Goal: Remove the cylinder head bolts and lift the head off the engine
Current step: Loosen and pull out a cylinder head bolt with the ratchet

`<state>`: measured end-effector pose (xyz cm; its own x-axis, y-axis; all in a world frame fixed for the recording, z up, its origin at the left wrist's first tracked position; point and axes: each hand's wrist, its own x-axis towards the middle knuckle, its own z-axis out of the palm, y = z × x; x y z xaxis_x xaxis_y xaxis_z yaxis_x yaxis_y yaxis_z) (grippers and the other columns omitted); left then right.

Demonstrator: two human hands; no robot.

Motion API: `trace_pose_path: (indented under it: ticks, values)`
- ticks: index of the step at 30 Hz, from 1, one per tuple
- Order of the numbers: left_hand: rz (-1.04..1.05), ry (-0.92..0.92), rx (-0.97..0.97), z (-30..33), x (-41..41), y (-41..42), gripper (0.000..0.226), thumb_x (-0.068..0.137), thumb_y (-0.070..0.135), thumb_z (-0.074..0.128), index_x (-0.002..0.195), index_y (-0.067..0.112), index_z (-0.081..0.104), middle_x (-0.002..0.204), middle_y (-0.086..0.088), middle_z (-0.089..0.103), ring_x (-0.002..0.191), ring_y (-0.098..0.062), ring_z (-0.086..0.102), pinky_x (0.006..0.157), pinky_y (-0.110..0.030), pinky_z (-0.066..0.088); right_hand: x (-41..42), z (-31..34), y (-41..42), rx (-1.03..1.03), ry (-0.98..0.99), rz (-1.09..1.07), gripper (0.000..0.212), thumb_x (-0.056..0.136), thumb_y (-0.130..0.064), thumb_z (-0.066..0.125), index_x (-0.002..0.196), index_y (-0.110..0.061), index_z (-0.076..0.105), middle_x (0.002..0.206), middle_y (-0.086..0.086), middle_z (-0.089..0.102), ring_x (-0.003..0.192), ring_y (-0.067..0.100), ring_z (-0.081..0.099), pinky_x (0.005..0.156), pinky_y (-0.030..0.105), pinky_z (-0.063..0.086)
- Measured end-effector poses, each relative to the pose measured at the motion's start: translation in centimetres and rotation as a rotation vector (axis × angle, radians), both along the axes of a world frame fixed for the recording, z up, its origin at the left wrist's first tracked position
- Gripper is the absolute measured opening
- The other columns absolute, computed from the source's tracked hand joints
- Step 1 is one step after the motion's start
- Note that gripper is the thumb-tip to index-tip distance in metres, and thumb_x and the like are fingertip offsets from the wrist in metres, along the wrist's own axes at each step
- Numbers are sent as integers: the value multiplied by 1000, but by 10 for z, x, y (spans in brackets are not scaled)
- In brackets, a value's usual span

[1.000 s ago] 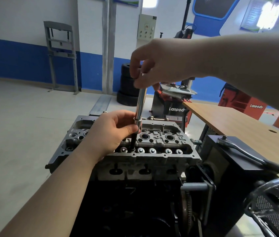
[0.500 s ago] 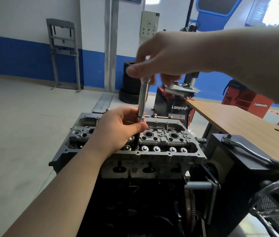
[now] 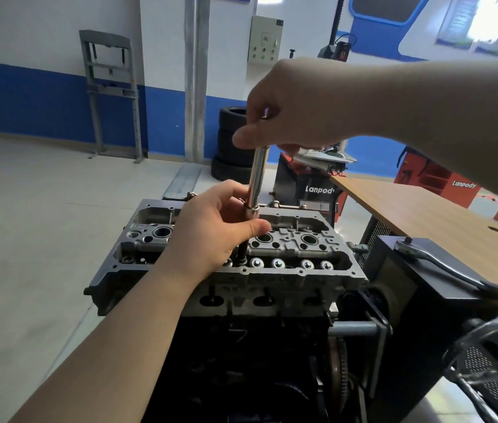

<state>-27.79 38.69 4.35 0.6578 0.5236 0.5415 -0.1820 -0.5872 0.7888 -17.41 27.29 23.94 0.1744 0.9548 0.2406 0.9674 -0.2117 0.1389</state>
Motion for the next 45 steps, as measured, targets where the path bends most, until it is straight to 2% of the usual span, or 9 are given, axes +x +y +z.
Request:
trace_pose_path:
  ticks: [6, 11, 18, 23, 30, 34, 37, 41, 45]
  values:
    - [-262, -36, -163, -3, -1, 1, 31, 99, 19, 73, 126, 33, 68, 111, 6, 80, 105, -14, 77, 95, -31, 62, 0, 0, -4, -3, 72, 153, 12, 93, -21, 73, 95, -34, 73, 72, -32, 66, 59, -11, 59, 48, 4, 38]
    - [-13, -75, -16, -2, 1, -5, 39, 81, 21, 92, 105, 45, 73, 89, 17, 80, 85, -2, 77, 79, -11, 58, 0, -3, 2, 43, 20, 21, 45, 88, -71, 61, 95, -28, 69, 64, -4, 71, 46, 9, 62, 40, 21, 44]
    - [-194, -59, -160, -2, 0, -2, 31, 100, 13, 72, 129, 25, 70, 105, 6, 81, 102, -13, 78, 93, -30, 63, 3, 0, -7, -31, 37, 133, 20, 95, -22, 71, 95, -42, 72, 95, -27, 70, 71, -8, 62, 60, 11, 48]
    - [-7, -98, 11, -2, 2, -5, 36, 81, 22, 91, 105, 41, 71, 90, 18, 79, 86, 0, 76, 81, -11, 57, 10, -4, -2, 31, 157, 49, 38, 92, -65, 63, 96, -28, 72, 66, -11, 72, 43, 0, 59, 43, 13, 44]
    - [-210, -21, -131, -1, 1, -1, 31, 101, 20, 67, 130, 30, 69, 108, 9, 80, 103, -12, 77, 95, -35, 63, 0, 4, -13, -19, 195, 127, 26, 96, -23, 69, 91, -47, 77, 106, -27, 74, 68, -2, 66, 61, 12, 51]
    - [-49, -33, -2, 0, 0, 2, 30, 86, 25, 87, 106, 42, 72, 95, 16, 80, 91, -3, 77, 83, -20, 61, 4, -5, -3, 57, 92, 25, 43, 94, -65, 60, 92, -24, 74, 66, -4, 68, 49, 7, 59, 45, 21, 45]
    - [86, -36, 56, -1, 2, -1, 31, 77, 41, 92, 94, 41, 67, 89, 22, 75, 83, 2, 73, 68, -7, 53, -3, -10, 2, 57, -139, 3, 34, 100, -51, 58, 87, -22, 71, 65, -8, 59, 53, 6, 54, 49, 22, 36]
    - [-169, 52, -90, 2, -1, 3, 33, 98, 18, 74, 120, 42, 68, 108, 17, 78, 98, -7, 77, 93, -39, 62, -11, 3, -4, -42, 99, 48, 27, 92, -14, 65, 86, -39, 75, 99, -17, 75, 78, -6, 69, 75, 28, 58]
    - [-72, 122, 43, 5, -2, 8, 40, 85, 22, 89, 109, 46, 68, 98, 24, 77, 90, 2, 76, 87, -31, 64, -6, 0, 3, 32, 160, -1, 31, 99, -55, 60, 92, -28, 73, 75, -7, 72, 53, 6, 64, 52, 26, 50]
